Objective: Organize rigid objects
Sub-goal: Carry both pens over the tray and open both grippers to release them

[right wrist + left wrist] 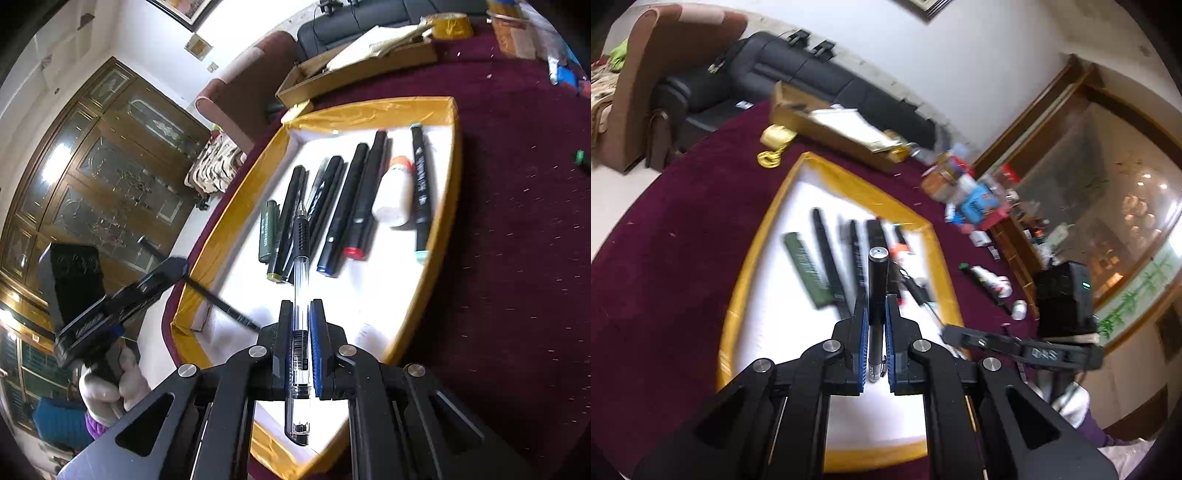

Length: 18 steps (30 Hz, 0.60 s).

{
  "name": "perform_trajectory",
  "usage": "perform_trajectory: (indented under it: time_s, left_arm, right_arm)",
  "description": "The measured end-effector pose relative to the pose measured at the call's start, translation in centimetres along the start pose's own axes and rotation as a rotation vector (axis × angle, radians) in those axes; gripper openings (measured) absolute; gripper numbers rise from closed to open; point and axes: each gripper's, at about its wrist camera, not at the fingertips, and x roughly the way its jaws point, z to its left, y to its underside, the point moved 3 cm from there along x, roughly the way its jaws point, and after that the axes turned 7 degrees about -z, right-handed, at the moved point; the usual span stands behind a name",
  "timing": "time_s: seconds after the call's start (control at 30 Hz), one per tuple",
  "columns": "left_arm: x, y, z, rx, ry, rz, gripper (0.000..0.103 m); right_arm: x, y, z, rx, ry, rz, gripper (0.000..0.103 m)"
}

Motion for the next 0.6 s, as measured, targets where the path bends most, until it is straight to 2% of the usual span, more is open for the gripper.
perform_trajectory:
  time_s: [0.2, 0.33, 0.4, 0.43, 0.47, 0.5, 0.53, 0.6]
  left_arm:
    - [2.9, -1.7, 2.2, -0.032, -0.046, 0.053, 0.007]
    - [4.9, -1.9, 2.5, 0.001, -0.132, 0.094, 0.007]
    - [5.1, -1.8, 2.5, 0.005, -0.152, 0.086, 0.011]
    - [4.9, -1.8, 2.5, 0.001, -0.153, 0.078, 0.02]
    - [4.6, -1.8, 2.5, -0.014, -0.155, 0.068, 0.037]
    - [4.4, -1.7, 2.5, -0.03, -0.157, 0.062, 0.045]
    - [3.9, -1.6, 2.5, -0.045, -0.16, 0.049, 0.05]
    - [3.1, -1.4, 2.0, -0.033, -0.176, 0.032, 0.05]
  right_arm:
    - [2.3, 0.3, 1.1, -0.016, 0.027, 0.033, 0.008]
    - [2.5, 0.4, 1.4, -0.03, 0.086, 0.018, 0.008]
    - [2.2, 0.3, 1.2, -0.026, 0.098, 0.01, 0.008]
    - [2.1, 0.3, 1.2, -0.025, 0.105, 0.008, 0.008]
    - [2.0, 0.2, 1.2, -0.024, 0.116, 0.005, 0.008]
    - [1.9, 0.3, 1.2, -0.018, 0.126, -0.001, 0.008]
    - [1.8, 0.3, 1.2, -0.013, 0.13, -0.006, 0.009]
    - [1.8, 0.4, 1.4, -0.014, 0.131, -0.009, 0.009]
